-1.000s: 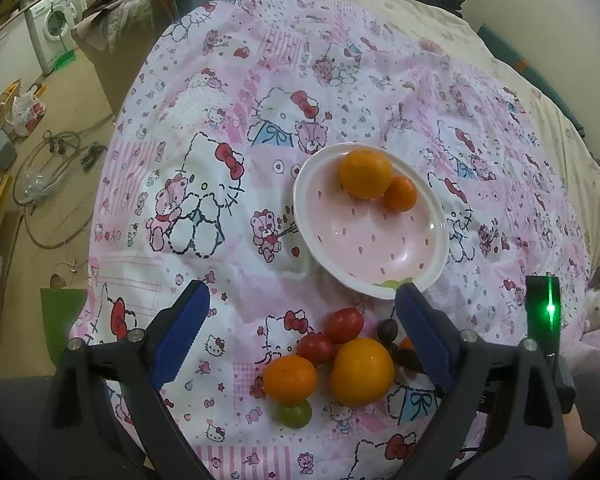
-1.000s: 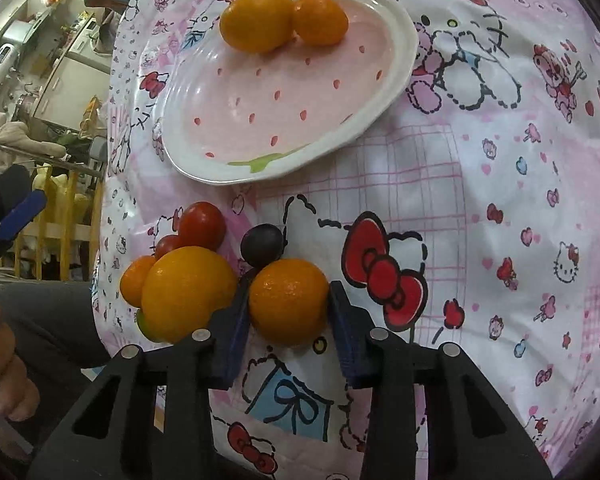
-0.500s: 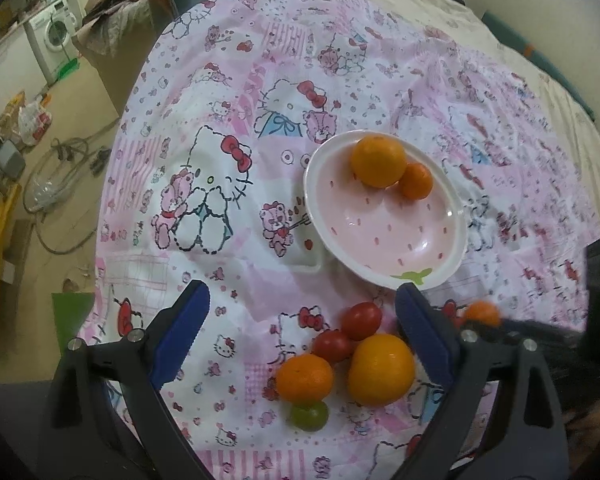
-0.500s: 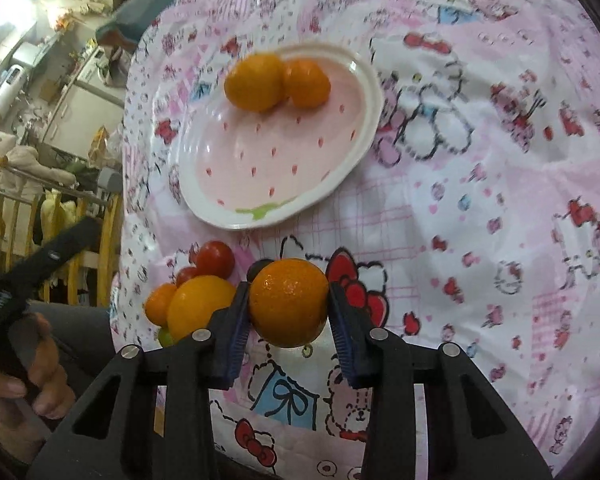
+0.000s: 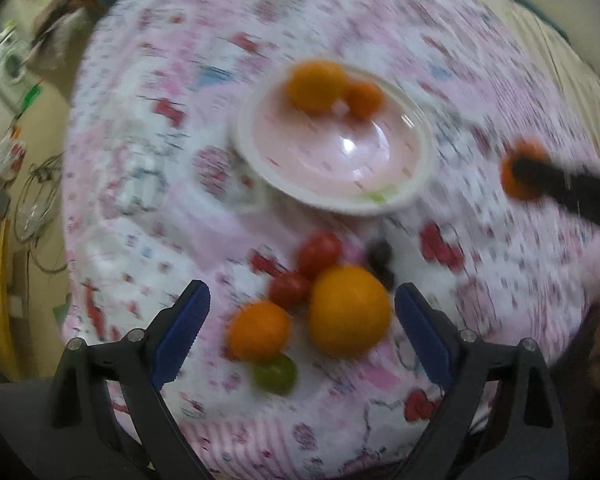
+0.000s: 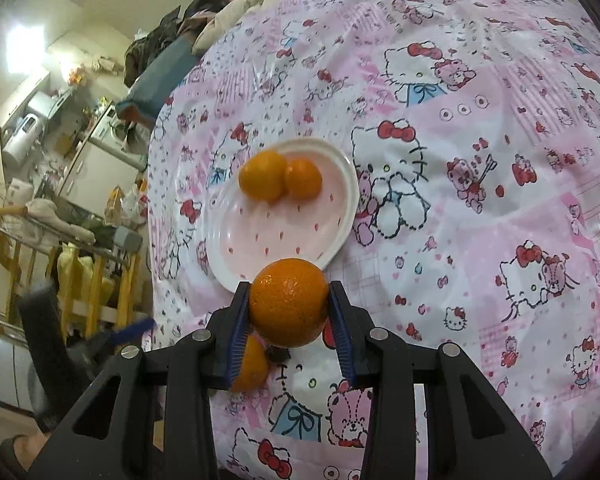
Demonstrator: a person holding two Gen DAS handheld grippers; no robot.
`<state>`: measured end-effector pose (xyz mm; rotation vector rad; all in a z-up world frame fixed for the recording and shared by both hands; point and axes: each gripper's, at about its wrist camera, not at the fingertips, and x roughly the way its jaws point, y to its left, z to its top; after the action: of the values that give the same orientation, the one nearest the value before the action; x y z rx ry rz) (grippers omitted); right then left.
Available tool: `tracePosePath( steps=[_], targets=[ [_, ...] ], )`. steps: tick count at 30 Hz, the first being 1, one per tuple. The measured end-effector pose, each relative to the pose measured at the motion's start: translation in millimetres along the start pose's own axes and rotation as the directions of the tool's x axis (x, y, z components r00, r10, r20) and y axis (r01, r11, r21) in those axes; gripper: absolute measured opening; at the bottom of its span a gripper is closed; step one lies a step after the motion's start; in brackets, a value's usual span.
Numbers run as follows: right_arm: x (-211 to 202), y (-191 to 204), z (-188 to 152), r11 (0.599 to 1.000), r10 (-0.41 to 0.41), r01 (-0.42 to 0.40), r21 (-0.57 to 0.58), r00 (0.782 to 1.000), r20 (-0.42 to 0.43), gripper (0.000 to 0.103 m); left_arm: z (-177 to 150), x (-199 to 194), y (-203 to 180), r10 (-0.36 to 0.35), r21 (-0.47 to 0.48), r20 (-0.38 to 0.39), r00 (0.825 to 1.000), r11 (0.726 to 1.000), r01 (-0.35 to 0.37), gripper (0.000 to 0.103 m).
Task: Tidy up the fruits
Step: 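Grasp the second large orange with the left tool while the right tool holds the tangerine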
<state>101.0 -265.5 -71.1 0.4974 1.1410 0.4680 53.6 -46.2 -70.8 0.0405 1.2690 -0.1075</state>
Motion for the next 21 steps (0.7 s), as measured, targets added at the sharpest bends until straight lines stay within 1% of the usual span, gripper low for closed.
tracePosePath(
  steps=[1,2,3,5,6,10,12,13,15,16,19,21],
  targets=[
    [-1,-1,2,1.0,0.004,-0.004,0.007,1.0,0.002,0.039,-3,3,-9,0.011,0.033,-0.014,1.0,0.999,-0.011,0.092],
    [-2,-2,2,1.0,0.007,-0.007,0.012,1.0,0.004,0.039,-6,9,-18,0.027,0.063,-0.034,0.999,0.998,-0.025,0.09],
    [-4,-3,2,1.0,0.009,-0.009,0.016,1.0,0.006,0.039,-7,13,-23,0.035,0.075,-0.044,0.998,0.997,-0.032,0.088],
    [-5,-4,3,1.0,0.012,-0.012,0.022,1.0,0.007,0.039,-8,23,-30,0.045,0.091,-0.072,0.996,0.995,-0.039,0.08],
    [-5,-4,3,1.0,0.012,-0.012,0.022,1.0,0.008,0.039,-8,27,-32,0.046,0.092,-0.078,0.996,0.995,-0.038,0.078],
    [-9,-7,2,0.999,0.011,-0.011,0.031,1.0,0.013,0.039,-6,39,-38,0.077,0.106,-0.08,0.994,0.992,-0.068,0.076],
    [-10,-7,2,0.999,0.013,-0.014,0.034,1.0,0.013,0.039,-5,43,-38,0.074,0.095,-0.091,0.993,0.993,-0.065,0.07],
    [-10,-7,3,0.999,0.016,-0.016,0.034,1.0,0.014,0.039,-4,44,-39,0.087,0.095,-0.091,0.992,0.992,-0.078,0.069],
    [-10,-6,3,0.999,0.014,-0.015,0.029,1.0,0.015,0.039,-4,45,-40,0.103,0.101,-0.078,0.992,0.99,-0.095,0.061],
    [-9,-5,3,1.0,0.015,-0.015,0.026,1.0,0.014,0.039,-4,45,-42,0.09,0.109,-0.076,0.993,0.991,-0.082,0.053],
    [-8,-2,3,1.0,0.015,-0.016,0.018,1.0,0.011,0.039,-5,45,-45,0.1,0.134,-0.072,0.992,0.987,-0.09,0.052],
    [-6,-1,3,1.0,0.015,-0.015,0.014,1.0,0.007,0.039,-7,43,-45,0.094,0.135,-0.067,0.993,0.987,-0.084,0.051]
  ],
)
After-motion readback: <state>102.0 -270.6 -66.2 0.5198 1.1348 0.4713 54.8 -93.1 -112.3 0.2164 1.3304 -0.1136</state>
